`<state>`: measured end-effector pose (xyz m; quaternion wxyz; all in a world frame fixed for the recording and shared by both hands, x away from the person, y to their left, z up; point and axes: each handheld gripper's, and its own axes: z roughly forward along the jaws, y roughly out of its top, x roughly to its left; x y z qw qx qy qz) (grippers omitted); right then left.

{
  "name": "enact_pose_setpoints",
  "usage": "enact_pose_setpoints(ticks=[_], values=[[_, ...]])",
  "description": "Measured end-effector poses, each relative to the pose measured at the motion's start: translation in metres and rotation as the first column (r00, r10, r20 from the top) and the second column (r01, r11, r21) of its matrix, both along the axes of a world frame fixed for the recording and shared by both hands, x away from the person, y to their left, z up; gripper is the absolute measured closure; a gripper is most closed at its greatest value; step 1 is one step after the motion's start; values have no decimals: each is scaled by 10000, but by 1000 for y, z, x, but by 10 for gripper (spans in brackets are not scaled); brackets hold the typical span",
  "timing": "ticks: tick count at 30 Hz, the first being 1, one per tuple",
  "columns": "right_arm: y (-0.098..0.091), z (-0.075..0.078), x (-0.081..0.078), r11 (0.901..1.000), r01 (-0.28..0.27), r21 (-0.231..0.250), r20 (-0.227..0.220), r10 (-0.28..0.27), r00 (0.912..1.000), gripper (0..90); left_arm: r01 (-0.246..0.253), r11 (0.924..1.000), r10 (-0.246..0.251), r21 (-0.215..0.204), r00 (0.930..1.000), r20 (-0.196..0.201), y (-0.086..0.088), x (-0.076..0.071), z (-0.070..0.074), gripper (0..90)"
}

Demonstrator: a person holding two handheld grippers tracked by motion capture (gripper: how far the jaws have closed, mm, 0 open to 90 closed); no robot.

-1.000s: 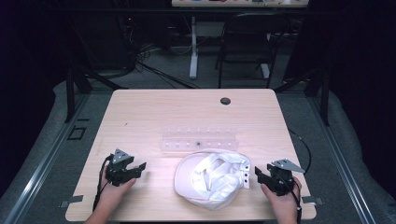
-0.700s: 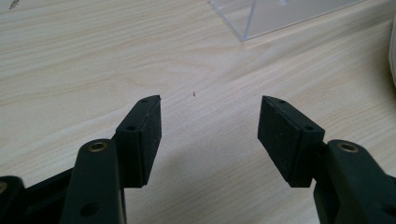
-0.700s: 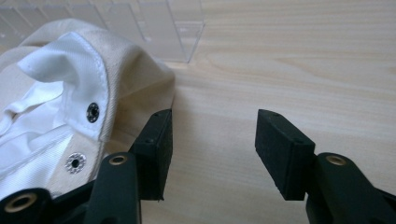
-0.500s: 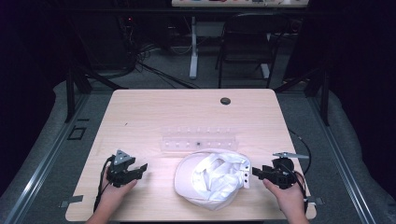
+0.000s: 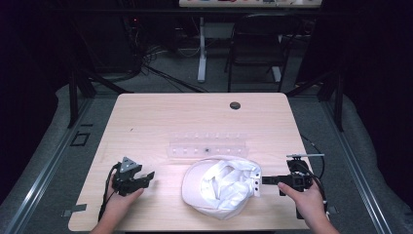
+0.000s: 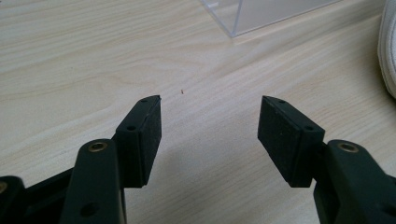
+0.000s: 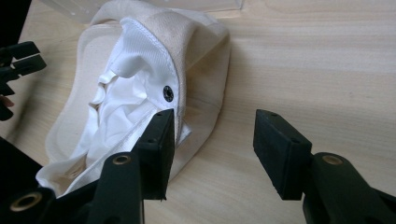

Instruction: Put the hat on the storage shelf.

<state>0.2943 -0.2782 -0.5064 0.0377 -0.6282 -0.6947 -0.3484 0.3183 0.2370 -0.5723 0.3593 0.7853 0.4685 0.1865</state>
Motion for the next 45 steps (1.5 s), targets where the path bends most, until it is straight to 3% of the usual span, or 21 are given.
enact_pose_setpoints(ticks=[2,3,11,15,19,24,25,26,27,32,35,44,45], values=[[0,0,1,10000,-22,96,-82,23,10000,481,-3,10000,3,4,10000,-12,0,0,0,400],[0,-1,1,9992,-51,384,-228,60,9997,477,-26,10000,26,-19,10000,-27,0,0,0,400],[7,-3,3,9963,-236,829,-578,285,9979,476,-59,10000,59,28,10000,-25,0,0,0,400],[11,-6,5,9920,-198,1244,-980,321,9947,475,-97,10000,97,-12,10000,-5,1,0,1,400],[16,-14,9,9825,-209,1849,-1434,480,9885,475,-100,9999,100,-6,9999,-7,2,0,1,400],[20,-21,11,9747,-75,2234,-1607,444,9860,476,-81,10000,81,32,10000,-34,1,0,1,400],[20,-24,13,9674,-72,2531,-1737,527,9834,476,-97,10000,97,15,10000,5,1,0,1,400],[20,-24,13,9674,-72,2531,-1737,527,9834,476,-95,10000,95,4,10000,24,2,0,1,400],[20,-28,14,9584,54,2853,-1859,498,9813,476,-136,9999,136,-22,9999,29,2,0,1,400],[21,-37,16,9476,130,3191,-2201,608,9736,482,-139,9999,139,-22,9999,38,2,0,1,400],[23,-39,15,9373,85,3483,-2189,725,9730,487,-120,9999,120,9,9999,34,2,0,1,400],[22,-27,13,9311,-125,3645,-1930,887,9772,507,-109,9999,109,22,9999,39,2,0,1,400],[22,-26,14,9263,-211,3761,-1842,970,9781,540,-112,9999,112,31,9999,46,1,0,1,400]])
